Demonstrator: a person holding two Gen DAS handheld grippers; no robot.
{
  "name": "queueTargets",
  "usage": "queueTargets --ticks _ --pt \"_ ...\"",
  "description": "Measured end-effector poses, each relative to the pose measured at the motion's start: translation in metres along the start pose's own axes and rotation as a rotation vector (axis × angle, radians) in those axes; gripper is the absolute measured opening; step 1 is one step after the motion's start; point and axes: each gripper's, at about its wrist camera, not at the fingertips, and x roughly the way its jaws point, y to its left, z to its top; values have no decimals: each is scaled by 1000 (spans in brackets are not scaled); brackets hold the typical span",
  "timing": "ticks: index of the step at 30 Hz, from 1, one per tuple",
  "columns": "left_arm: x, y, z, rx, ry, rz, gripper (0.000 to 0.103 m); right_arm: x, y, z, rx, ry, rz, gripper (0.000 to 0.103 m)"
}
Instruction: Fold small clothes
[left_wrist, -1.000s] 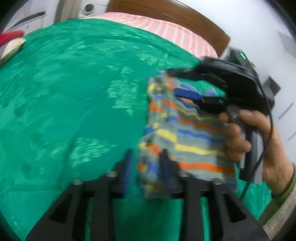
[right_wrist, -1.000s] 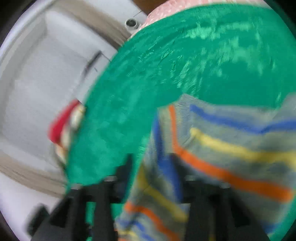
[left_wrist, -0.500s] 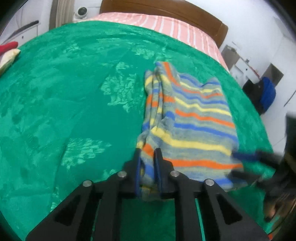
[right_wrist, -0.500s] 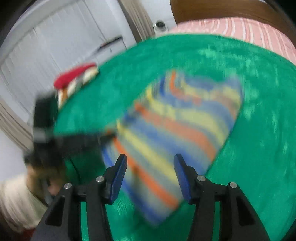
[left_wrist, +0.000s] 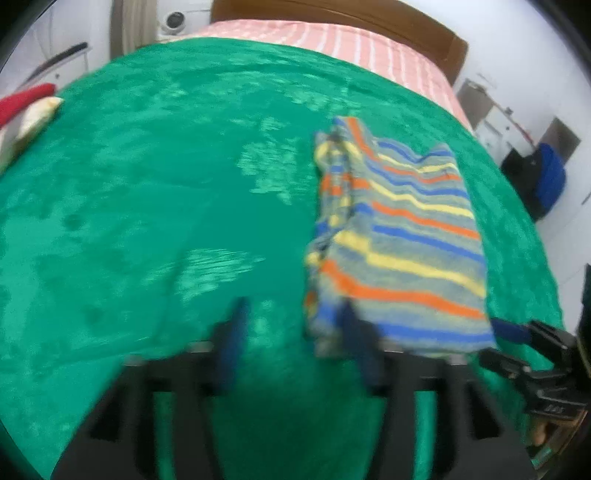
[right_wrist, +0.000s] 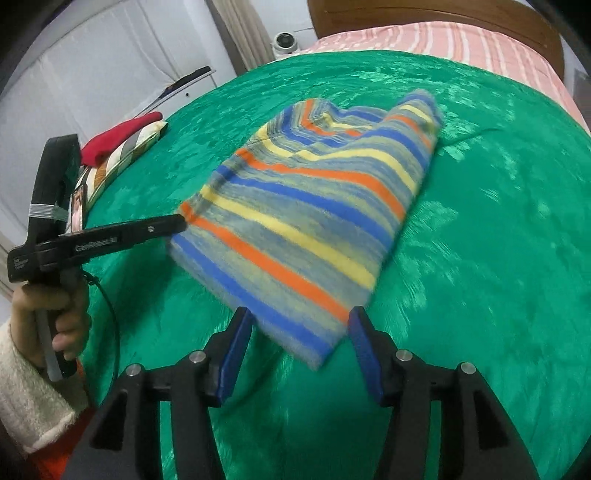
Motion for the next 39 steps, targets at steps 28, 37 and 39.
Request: queueTargets --ticks 28,37,39 --pt "57 -23 93 114 54 -130 94 -46 -58 28 237 -244 -11 102" --pt "107 -43 100 200 137 -127 61 66 -89 97 396 -98 137 31" --pt "107 -50 96 195 156 -200 18 70 -65 106 277 -74 10 28"
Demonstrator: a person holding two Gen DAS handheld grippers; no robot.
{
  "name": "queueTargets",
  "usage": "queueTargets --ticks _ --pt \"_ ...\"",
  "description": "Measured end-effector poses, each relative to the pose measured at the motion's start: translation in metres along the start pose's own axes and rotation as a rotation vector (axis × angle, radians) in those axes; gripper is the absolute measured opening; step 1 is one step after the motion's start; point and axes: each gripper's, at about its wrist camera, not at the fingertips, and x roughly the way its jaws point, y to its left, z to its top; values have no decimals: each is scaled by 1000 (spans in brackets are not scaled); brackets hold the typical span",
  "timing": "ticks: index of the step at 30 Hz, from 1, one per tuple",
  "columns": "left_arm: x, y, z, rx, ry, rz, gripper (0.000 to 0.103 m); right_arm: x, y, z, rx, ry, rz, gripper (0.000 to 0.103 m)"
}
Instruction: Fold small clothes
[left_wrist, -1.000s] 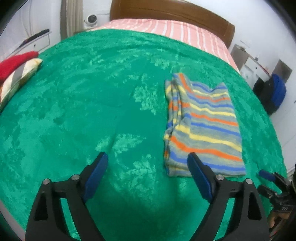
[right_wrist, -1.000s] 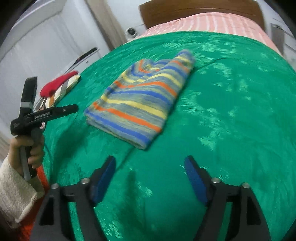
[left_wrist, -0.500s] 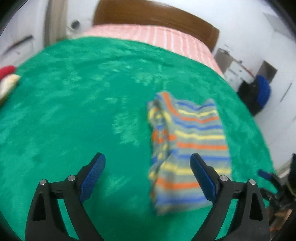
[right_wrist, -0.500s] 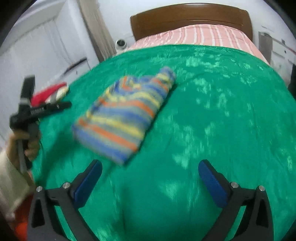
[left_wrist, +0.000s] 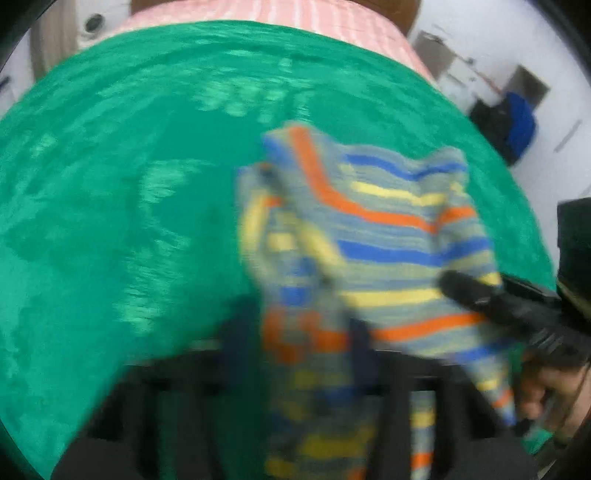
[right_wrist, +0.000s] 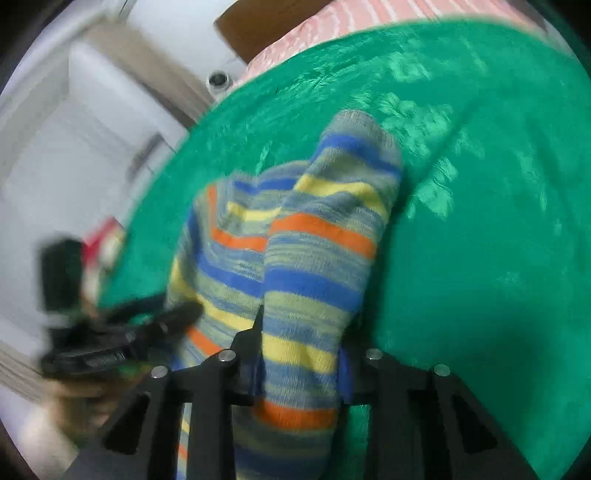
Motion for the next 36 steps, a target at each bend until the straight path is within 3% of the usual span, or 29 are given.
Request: queueTargets --ticks 2,4,9,10,12,13,14,16,18,21,25,27,29,31,33,36 --pt "-5 -9 -2 12 -31 45 17 -5 39 -6 -220 -33 -159 26" --pt "-14 -19 -2 29 -68 63 16 -16 61 -14 -335 -79 -228 25" --pt "-43 -50 11 47 -182 38 19 -61 67 -11 -341 -197 -222 25" --pt "-41 -60 17 65 -196 59 25 -66 61 -6 -327 -209 -226 25" --pt "-32 -68 23 86 -188 115 63 -73 42 4 -273 -227 -239 28" --pt "-30 -69 22 91 -194 144 69 -74 29 9 -237 -218 -249 40" --pt "-32 -69 15 87 -213 172 73 -75 13 12 -193 -197 -285 72" --pt "-44 -68 0 88 -255 183 74 -91 -7 8 -148 -221 -353 101" --pt "-65 -72 -20 103 -317 216 84 -115 -12 -3 -153 -269 -368 101" --pt "-111 -88 -46 109 -479 295 102 -153 -1 -39 -217 -298 -410 101" --pt "-163 -108 -74 116 -666 337 103 -206 24 -86 -298 -406 -448 103" --pt "-181 -116 -80 94 -669 339 103 -229 36 -109 -278 -472 -466 103" --pt "-191 -121 -87 80 -649 340 103 -243 31 -118 -237 -438 -441 103" --pt "-194 -124 -96 70 -586 342 103 -249 31 -132 -197 -400 -369 103" --pt "-195 -128 -106 74 -523 352 103 -258 36 -148 -170 -430 -337 103" --pt "-196 -138 -124 92 -502 434 103 -278 50 -168 -142 -509 -367 103"
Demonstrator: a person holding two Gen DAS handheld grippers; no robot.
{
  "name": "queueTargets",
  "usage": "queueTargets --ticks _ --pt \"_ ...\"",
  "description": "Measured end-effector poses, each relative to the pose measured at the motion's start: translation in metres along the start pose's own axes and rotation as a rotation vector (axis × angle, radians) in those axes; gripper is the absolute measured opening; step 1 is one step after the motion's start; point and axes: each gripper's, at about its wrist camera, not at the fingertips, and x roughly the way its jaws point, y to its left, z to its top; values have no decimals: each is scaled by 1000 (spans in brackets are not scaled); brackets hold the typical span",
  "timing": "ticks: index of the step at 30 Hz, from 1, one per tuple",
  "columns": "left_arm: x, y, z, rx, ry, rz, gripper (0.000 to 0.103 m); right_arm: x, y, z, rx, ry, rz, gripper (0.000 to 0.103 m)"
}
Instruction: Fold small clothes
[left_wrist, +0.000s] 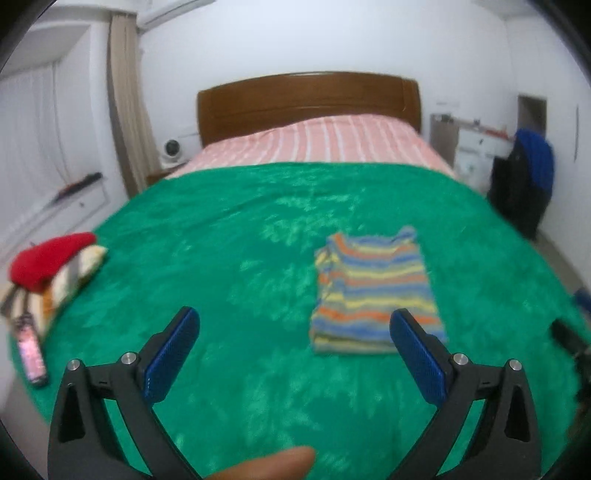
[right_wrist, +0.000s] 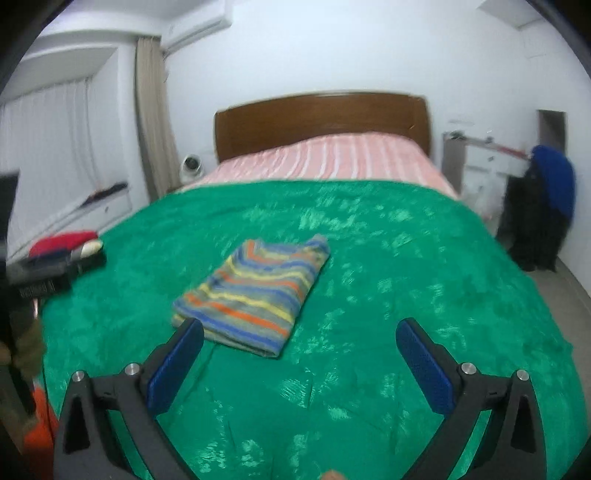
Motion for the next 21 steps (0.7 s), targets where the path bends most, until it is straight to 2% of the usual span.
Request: queueTargets --ticks 2,3,6,11,15,21 --pt "-9 -9 -5 42 20 56 103 -9 4 2 -3 -2 2 103" --pt "-17 -12 -8 53 21 61 103 -13 5 3 -7 6 17 103" --pt "-35 -16 -15 41 21 33 103 -21 7 7 2 35 29 103" --pt "-45 -21 -22 35 58 -6 103 -33 14 5 6 78 -26 103" --pt "-52 -21 -28 22 88 -9 103 -36 19 -1 22 169 -10 103" --pt "-59 -17 -40 33 133 -12 103 -55 32 -10 17 198 29 103"
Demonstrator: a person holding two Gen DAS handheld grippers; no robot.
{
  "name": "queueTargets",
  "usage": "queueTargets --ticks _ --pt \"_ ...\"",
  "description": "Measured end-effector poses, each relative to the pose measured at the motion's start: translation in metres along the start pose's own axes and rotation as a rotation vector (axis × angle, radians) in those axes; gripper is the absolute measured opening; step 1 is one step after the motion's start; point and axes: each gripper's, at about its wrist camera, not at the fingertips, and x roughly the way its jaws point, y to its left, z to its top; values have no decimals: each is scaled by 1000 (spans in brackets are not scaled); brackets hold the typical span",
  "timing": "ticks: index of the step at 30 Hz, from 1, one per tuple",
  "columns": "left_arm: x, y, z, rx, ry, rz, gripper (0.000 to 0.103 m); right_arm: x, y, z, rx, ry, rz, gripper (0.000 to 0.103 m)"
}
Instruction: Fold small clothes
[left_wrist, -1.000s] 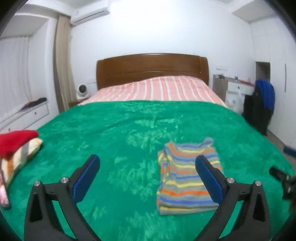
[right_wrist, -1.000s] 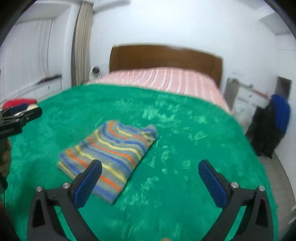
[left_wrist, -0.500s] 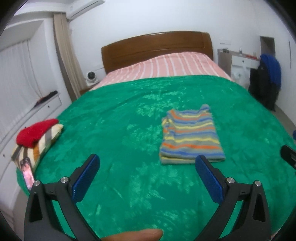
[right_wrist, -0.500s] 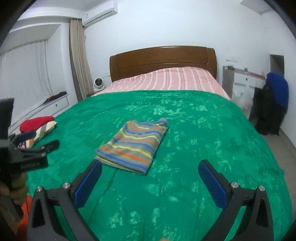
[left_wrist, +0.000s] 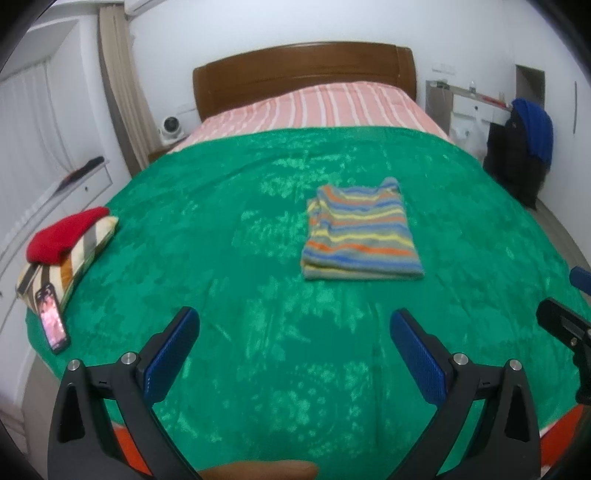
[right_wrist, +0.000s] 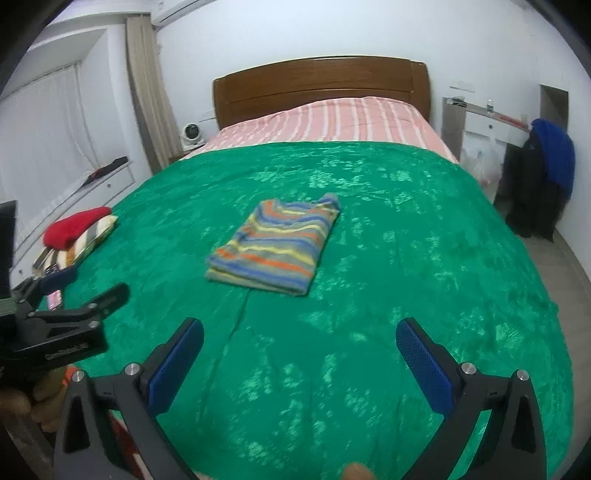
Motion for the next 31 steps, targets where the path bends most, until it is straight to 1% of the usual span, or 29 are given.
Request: queueTargets --ticks 6,11,14,17,21,24,27,31 --pt "-3 6 -6 -10 14 -3 103 -1 17 -13 -63 25 -27 103" --pt "0 10 -8 -16 22 1 103 5 22 -18 -69 53 -33 103" --pt "-1 11 -8 -26 24 -13 103 6 26 -18 -88 72 -41 103" --pt "-2 12 -8 -30 23 -29 103 5 29 -16 -99 74 -55 103" --pt "-4 12 -9 -31 18 -33 103 4 27 -16 -95 72 -70 103" --pt "-5 13 -9 -48 2 -11 103 6 24 -17 -86 79 -74 103" --pt "-6 13 -9 -56 -1 -8 103 7 22 -18 -84 81 -78 103" --pt "-10 8 -8 -31 -18 -8 103 6 20 -18 -76 78 -72 103"
